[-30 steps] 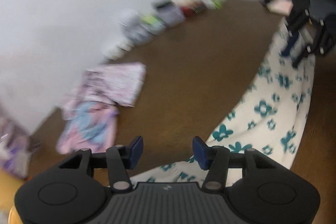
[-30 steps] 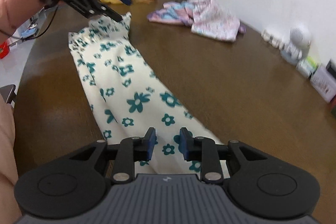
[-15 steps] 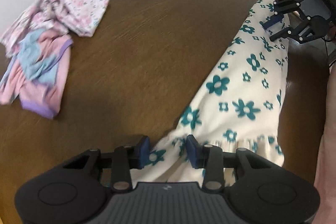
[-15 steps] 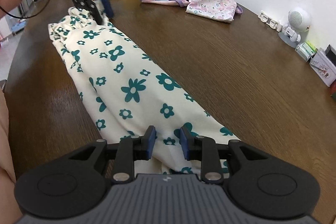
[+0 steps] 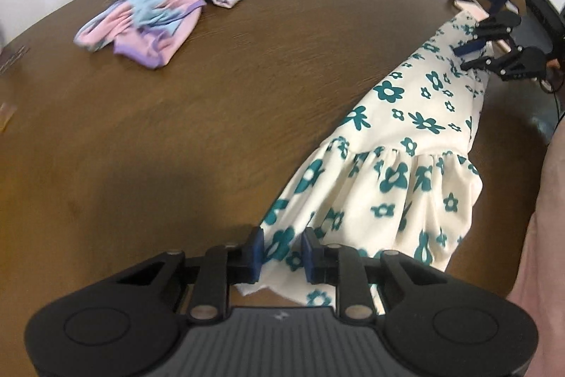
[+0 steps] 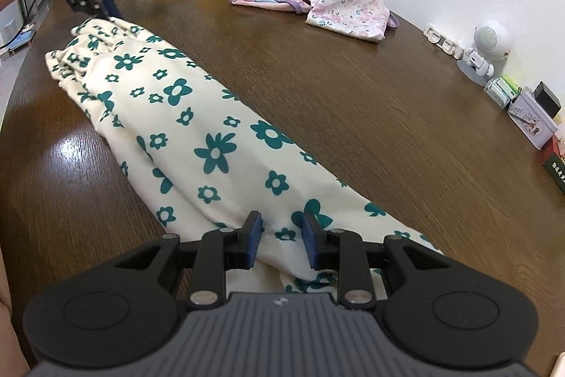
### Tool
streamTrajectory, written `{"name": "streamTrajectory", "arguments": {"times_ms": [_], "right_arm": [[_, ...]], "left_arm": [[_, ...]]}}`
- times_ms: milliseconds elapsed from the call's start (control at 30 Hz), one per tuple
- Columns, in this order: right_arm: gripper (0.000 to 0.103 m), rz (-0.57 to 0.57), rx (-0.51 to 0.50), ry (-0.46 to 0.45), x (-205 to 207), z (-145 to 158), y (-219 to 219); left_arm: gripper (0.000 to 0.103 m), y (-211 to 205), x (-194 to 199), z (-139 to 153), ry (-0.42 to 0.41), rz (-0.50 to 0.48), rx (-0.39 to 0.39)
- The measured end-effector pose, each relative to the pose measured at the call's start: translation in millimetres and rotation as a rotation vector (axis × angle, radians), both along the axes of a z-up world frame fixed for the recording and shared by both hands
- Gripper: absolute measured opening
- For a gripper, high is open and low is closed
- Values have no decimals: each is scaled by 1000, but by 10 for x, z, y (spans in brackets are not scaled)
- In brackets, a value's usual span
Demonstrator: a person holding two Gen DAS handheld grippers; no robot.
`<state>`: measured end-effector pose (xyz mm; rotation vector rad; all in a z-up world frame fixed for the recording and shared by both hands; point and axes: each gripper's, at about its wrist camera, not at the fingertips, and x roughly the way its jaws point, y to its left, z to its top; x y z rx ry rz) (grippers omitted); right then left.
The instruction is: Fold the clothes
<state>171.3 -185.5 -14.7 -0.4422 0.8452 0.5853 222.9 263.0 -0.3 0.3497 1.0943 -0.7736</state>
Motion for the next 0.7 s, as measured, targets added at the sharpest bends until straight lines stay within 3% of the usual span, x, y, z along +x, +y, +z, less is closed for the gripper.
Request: {"name": "streamTrajectory", "arguments": {"times_ms": [300,333,400,467,567,700], "right_arm": [[26,-1,1,-22,-56,-14,10],[26,0,2,-23,-59,-18,8],[26,0,3,-25,-61,-21,5],[26,0,5,-26,-64,-22,1],[26,-3,7,-30,-80,-25,-5],[26,-8,14,-37,-89,-27,-10]], "left_arm": [[24,183,-359,197,-118,103,-2],[27,158,-389,255,-150,109,-33],[43,83,-445,381,-216,117,-101],[53,-122,-495,500,-288,108,-157],[54,-603,-554,560,-340,54,-182],[54,-1212,-627,442,-298,-58,-149]]}}
